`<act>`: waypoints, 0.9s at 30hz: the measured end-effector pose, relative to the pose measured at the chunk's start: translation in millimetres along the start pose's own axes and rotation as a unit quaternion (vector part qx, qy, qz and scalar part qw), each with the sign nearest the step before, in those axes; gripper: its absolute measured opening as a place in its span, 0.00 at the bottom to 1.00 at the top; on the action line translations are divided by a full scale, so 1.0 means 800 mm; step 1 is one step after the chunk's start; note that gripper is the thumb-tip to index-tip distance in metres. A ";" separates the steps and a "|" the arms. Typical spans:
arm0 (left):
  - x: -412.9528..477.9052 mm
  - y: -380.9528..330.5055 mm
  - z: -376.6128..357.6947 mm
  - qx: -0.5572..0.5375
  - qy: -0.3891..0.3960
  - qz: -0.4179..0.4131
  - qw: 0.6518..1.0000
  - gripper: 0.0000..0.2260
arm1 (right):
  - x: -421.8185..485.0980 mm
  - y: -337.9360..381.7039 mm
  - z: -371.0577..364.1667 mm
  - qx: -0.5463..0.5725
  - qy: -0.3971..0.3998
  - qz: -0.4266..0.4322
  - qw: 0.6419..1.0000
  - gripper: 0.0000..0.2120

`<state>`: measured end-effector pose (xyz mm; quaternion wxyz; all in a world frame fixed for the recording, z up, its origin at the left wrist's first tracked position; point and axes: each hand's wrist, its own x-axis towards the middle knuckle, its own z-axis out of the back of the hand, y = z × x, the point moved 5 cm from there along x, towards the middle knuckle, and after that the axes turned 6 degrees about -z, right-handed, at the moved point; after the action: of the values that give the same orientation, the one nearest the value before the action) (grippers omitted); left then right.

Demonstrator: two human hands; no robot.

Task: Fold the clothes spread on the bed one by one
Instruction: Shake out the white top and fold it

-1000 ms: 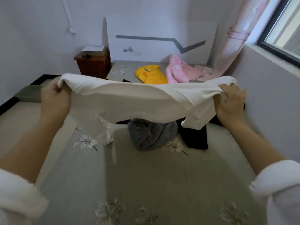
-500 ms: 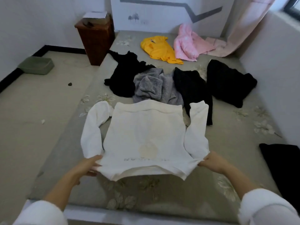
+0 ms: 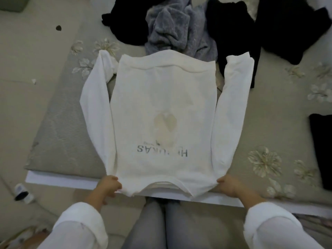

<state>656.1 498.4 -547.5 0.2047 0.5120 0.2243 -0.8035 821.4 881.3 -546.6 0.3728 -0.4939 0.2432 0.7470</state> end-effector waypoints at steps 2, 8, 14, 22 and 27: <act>0.013 0.000 -0.019 0.006 0.032 0.013 0.999 0.20 | 0.013 0.006 -0.013 0.016 0.009 -0.012 1.000 0.18; 0.047 -0.062 -0.053 0.044 0.047 -0.068 0.996 0.09 | 0.052 0.055 -0.005 0.098 -0.035 0.007 0.994 0.18; 0.073 -0.180 -0.055 0.086 -0.026 -0.235 0.968 0.11 | 0.075 0.124 0.059 0.117 -0.075 0.065 0.988 0.18; 0.158 -0.338 0.017 0.116 -0.180 -0.370 0.904 0.15 | 0.165 0.200 0.201 0.064 -0.189 0.112 0.974 0.20; 0.230 -0.434 0.086 0.082 -0.270 -0.396 0.874 0.16 | 0.235 0.248 0.297 0.105 -0.290 0.158 0.938 0.19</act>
<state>339.9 723.7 -637.3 -0.1201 0.1586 0.2778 -0.9398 486.9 994.7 -626.7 0.3540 -0.1693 0.2762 0.8774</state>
